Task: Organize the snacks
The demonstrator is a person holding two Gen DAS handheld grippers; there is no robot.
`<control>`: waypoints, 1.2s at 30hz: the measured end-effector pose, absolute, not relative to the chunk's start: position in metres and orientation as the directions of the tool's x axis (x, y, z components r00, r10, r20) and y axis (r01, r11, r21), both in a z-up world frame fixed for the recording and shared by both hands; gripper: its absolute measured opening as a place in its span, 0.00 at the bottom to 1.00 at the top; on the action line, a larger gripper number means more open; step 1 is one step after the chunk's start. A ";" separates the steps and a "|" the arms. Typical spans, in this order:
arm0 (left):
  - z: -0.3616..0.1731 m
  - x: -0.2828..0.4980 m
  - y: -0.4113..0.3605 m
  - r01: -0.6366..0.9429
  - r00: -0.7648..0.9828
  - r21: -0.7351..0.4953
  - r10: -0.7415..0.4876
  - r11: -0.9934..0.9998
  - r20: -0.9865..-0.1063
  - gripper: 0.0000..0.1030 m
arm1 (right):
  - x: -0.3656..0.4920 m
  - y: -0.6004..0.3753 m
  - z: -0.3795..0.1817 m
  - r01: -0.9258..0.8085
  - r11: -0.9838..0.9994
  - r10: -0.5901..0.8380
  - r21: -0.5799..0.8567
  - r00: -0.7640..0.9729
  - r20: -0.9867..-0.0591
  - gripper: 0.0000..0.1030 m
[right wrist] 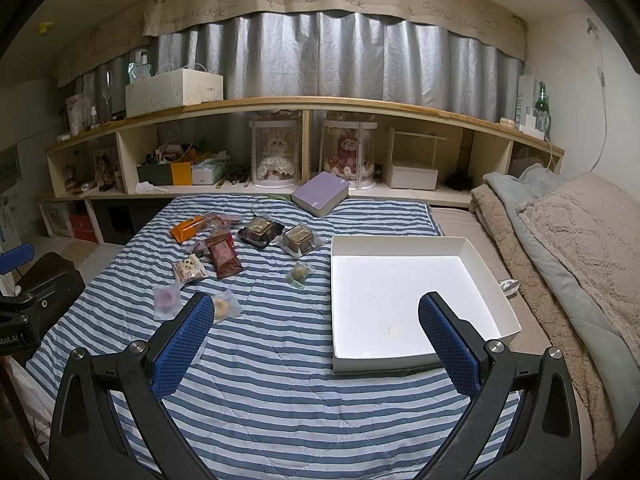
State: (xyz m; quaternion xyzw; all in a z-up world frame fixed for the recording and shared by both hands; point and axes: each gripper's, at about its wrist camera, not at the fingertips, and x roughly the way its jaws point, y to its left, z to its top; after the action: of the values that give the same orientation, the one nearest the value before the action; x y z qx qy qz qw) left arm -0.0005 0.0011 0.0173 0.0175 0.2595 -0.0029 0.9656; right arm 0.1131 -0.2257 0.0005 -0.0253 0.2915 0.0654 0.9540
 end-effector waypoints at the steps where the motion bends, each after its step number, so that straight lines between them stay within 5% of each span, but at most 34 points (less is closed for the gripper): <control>1: 0.021 -0.004 -0.001 0.017 0.866 0.029 0.000 0.999 -0.501 1.00 | 0.114 -0.226 0.001 -0.138 0.990 0.110 -0.008 0.822 -0.558 1.00; 21: 0.024 0.066 0.020 0.013 0.908 -0.035 -0.026 0.999 -0.419 1.00 | 0.169 -0.226 0.001 -0.138 0.987 0.160 0.080 0.830 -0.535 1.00; 29: 0.022 0.138 0.036 -0.014 0.883 -0.047 -0.010 0.999 -0.469 1.00 | 0.201 -0.223 -0.022 -0.145 0.970 0.229 0.193 0.807 -0.544 1.00; 36: -0.010 0.212 0.050 -0.052 0.793 -0.073 -0.004 0.996 -0.609 1.00 | 0.226 -0.182 -0.070 -0.300 0.930 0.366 0.212 0.734 -0.571 1.00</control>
State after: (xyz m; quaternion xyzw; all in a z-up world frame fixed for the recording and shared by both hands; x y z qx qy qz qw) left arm 0.2123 0.0498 -0.0102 -0.0431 0.3211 0.0128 0.9460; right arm 0.2261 -0.1815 -0.0702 0.0527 0.3174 0.1791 0.9297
